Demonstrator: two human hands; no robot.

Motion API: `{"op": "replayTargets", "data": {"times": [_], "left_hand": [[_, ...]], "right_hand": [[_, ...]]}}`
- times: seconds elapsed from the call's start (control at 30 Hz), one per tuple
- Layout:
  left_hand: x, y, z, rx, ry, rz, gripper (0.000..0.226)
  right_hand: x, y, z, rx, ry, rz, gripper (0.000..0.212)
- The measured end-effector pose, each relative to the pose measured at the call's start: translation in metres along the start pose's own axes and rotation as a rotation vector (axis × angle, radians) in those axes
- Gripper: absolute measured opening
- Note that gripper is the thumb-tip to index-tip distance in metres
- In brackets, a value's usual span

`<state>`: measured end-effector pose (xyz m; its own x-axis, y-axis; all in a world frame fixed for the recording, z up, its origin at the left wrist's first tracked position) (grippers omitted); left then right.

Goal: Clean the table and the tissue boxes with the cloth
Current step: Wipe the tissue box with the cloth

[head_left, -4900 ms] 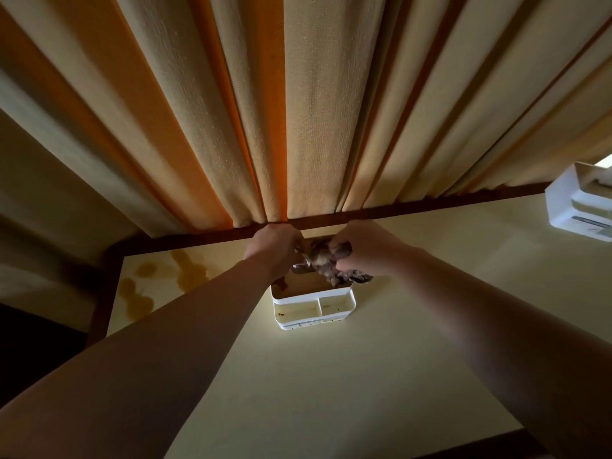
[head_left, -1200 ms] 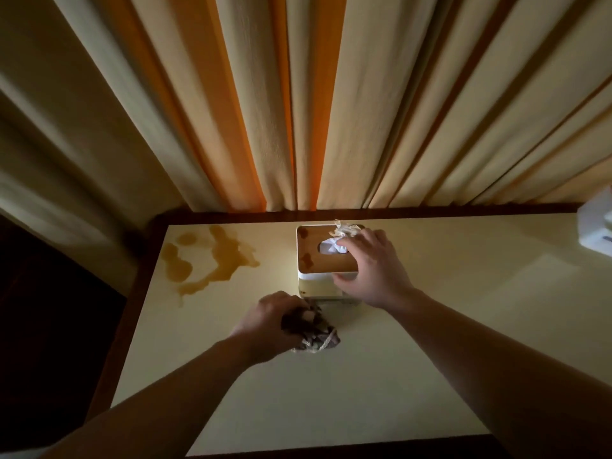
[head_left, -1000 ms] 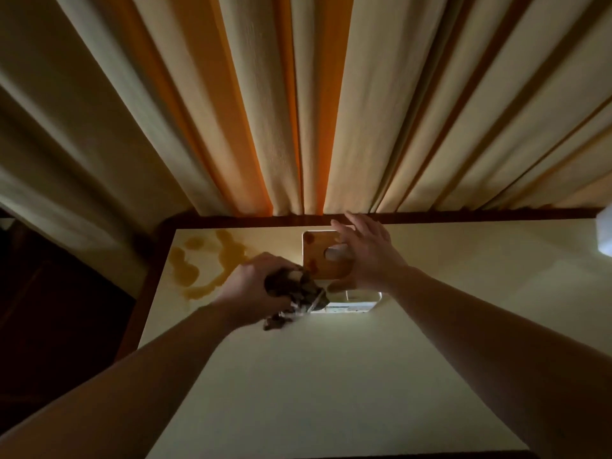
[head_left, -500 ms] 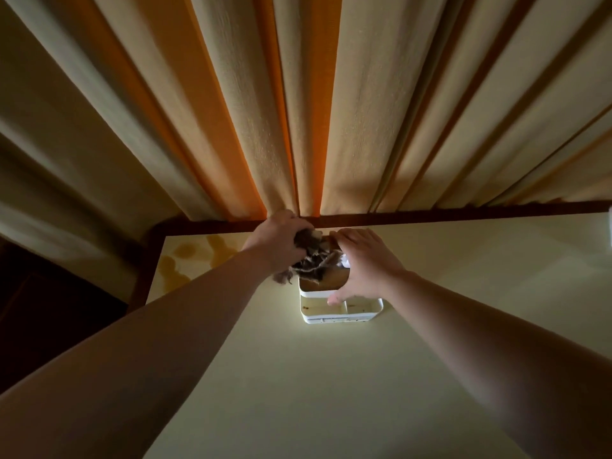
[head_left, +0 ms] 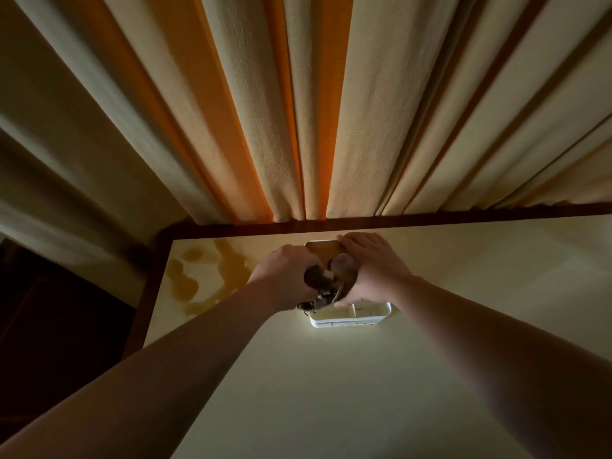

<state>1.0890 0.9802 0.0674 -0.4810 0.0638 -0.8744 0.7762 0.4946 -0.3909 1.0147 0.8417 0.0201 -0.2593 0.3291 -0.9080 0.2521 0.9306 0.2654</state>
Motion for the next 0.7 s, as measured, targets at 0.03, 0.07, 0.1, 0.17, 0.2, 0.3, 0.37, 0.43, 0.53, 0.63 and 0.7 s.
{"op": "replayTargets", "data": {"times": [0.03,0.07,0.1,0.17,0.2,0.3,0.37,0.43,0.53,0.63,0.7], "left_hand": [[0.0,0.001,-0.001,0.004,0.009,-0.009,0.02],[-0.001,0.003,0.002,0.007,0.016,-0.013,0.02],[-0.004,0.006,0.006,0.006,0.018,-0.018,0.019],[-0.013,0.013,0.02,-0.014,-0.013,-0.039,0.019],[-0.019,0.017,0.029,-0.025,-0.041,-0.047,0.021],[-0.029,0.019,0.051,-0.049,-0.096,-0.047,0.023],[-0.028,0.016,0.06,-0.049,-0.109,-0.027,0.024],[-0.026,0.016,0.061,-0.052,-0.112,-0.023,0.025],[-0.021,0.018,0.051,-0.042,-0.089,-0.038,0.026],[-0.013,0.015,0.035,-0.033,-0.053,-0.023,0.023],[-0.006,0.011,0.025,-0.024,-0.042,-0.012,0.016]], "right_hand": [[0.0,0.0,0.0,0.001,0.005,0.003,0.141],[-0.001,0.001,-0.001,0.002,0.01,-0.001,0.141],[-0.002,0.002,-0.001,0.0,0.012,-0.007,0.141],[-0.004,0.002,-0.001,-0.009,0.002,-0.009,0.139],[-0.005,0.003,-0.001,-0.015,-0.001,-0.009,0.136],[-0.006,0.004,0.0,-0.029,-0.01,0.003,0.122],[-0.006,0.004,0.0,-0.033,-0.02,0.023,0.121],[-0.007,0.004,0.0,-0.029,-0.029,0.034,0.123],[-0.007,0.005,-0.002,-0.015,-0.031,0.016,0.131],[-0.005,0.004,-0.002,0.009,-0.018,0.006,0.136],[-0.003,0.004,-0.001,0.023,0.007,-0.008,0.14]]}}
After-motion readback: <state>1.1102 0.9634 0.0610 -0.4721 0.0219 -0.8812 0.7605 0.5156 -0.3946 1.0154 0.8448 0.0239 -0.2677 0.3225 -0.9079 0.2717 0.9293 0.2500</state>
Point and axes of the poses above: each hand's wrist, its own z-axis towards the middle knuckle, its own x-axis out of the palm, y = z × x, the point moved 8 cm from there along z, towards the middle knuckle, and after that the axes turned 11 degrees about y, right-handed, at the moved point
